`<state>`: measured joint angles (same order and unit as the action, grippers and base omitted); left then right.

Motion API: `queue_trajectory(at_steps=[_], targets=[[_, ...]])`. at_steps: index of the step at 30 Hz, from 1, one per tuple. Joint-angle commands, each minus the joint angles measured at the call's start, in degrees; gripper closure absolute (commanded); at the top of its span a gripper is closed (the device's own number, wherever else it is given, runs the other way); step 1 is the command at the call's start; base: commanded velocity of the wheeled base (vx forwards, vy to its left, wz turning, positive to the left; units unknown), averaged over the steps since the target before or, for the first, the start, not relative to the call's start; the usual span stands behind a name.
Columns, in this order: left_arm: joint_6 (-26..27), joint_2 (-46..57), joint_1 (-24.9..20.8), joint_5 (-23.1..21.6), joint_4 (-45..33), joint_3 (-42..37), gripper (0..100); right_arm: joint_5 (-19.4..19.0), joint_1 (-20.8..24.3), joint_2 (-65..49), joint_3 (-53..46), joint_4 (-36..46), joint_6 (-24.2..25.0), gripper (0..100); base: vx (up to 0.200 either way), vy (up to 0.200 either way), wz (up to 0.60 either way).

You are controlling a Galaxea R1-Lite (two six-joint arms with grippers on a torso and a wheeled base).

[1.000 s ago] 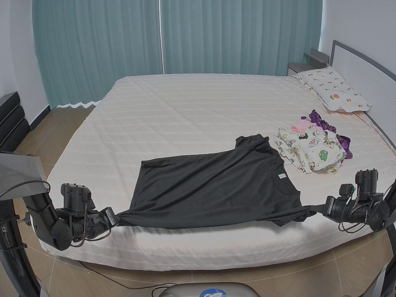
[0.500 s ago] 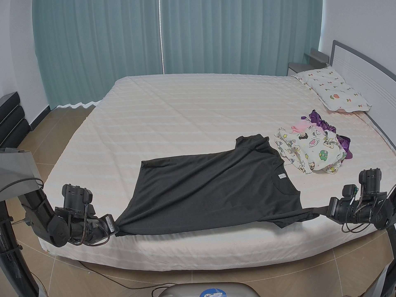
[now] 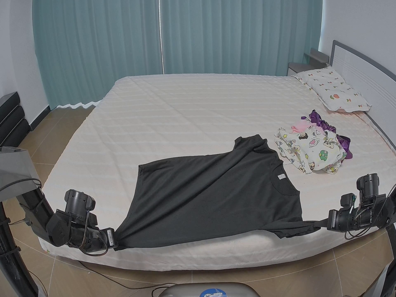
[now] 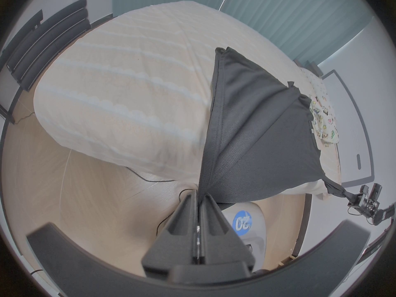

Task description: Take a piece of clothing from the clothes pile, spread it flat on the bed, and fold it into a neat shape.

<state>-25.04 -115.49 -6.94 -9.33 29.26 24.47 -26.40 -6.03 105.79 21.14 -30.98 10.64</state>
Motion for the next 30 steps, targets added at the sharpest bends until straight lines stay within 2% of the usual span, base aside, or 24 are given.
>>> queue_trajectory(at_steps=[1, 7, 11, 18, 22, 27, 28, 30], targets=[[0.43, 2.11, -0.18, 0.01, -2.71, 0.23, 100, 0.04, -1.52, -0.94, 1.71, 4.26, -2.20, 100, 0.000, 0.000, 0.00], [4.21, 3.70, -0.71, 0.10, -8.43, 0.14, 100, 0.21, -3.46, -2.61, 4.35, 13.22, -8.27, 100, 0.000, 0.000, 0.00], [4.47, 4.05, -2.03, 0.10, -11.33, 0.23, 100, 0.04, -3.63, -3.40, 4.70, 12.96, -8.09, 100, 0.000, 0.000, 0.00], [2.63, 5.19, -2.03, -0.08, -11.15, 2.52, 100, -0.23, -3.28, -2.78, 6.37, 11.55, -7.30, 100, 0.000, 0.000, 0.00], [-3.88, 7.30, -1.76, -0.87, -10.89, 5.42, 100, -0.58, -2.14, -2.52, 8.30, 9.79, -0.89, 100, 0.000, 0.000, 0.00], [-9.68, 7.56, -1.76, -0.78, -10.19, 8.76, 100, -0.23, 0.15, -0.15, 11.03, 2.32, 11.51, 100, 0.000, 0.000, 0.00], [-9.85, 7.56, -1.76, -0.78, -10.10, 8.76, 100, -0.23, 0.15, -0.15, 11.03, 1.97, 11.86, 100, 0.000, 0.000, 0.00], [-13.98, 7.12, -1.76, -0.43, -7.20, 9.72, 100, 0.21, 1.73, 0.56, 12.08, -3.13, 18.10, 100, 0.000, 0.000, 0.00]])
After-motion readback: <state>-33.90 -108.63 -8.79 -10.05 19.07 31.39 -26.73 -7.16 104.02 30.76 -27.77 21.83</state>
